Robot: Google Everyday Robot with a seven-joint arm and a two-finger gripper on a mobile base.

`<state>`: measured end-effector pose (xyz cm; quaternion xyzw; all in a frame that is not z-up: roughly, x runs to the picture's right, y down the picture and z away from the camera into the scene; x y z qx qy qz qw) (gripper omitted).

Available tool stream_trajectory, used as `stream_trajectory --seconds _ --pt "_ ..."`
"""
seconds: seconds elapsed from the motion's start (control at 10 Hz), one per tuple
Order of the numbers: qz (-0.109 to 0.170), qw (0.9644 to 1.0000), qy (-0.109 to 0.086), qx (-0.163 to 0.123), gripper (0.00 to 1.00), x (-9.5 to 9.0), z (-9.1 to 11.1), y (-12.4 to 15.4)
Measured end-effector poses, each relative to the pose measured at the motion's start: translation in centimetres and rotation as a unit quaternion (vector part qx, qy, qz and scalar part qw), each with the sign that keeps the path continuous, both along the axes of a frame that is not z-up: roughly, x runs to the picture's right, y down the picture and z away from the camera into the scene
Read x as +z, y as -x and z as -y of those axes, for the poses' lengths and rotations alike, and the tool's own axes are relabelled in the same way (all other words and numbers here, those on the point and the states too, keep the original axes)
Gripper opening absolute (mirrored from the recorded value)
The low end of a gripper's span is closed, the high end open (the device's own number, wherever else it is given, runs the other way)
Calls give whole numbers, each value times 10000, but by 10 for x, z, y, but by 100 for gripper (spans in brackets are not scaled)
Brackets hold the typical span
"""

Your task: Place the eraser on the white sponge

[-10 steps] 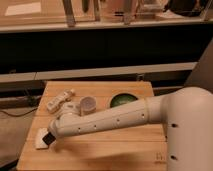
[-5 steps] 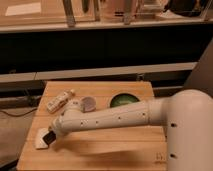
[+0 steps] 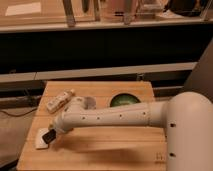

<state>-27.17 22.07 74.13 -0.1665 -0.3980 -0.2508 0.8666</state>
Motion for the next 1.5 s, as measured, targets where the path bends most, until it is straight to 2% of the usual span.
stream_trajectory --seconds 0.4,0.7,1.0,1.5 --pt "-221 9994 246 87 2 5 1 9" --pt "-422 9984 332 189 2 10 2 18" --pt "-466 9973 475 323 2 19 4 22" --pt "-329 9966 668 360 2 27 1 31"
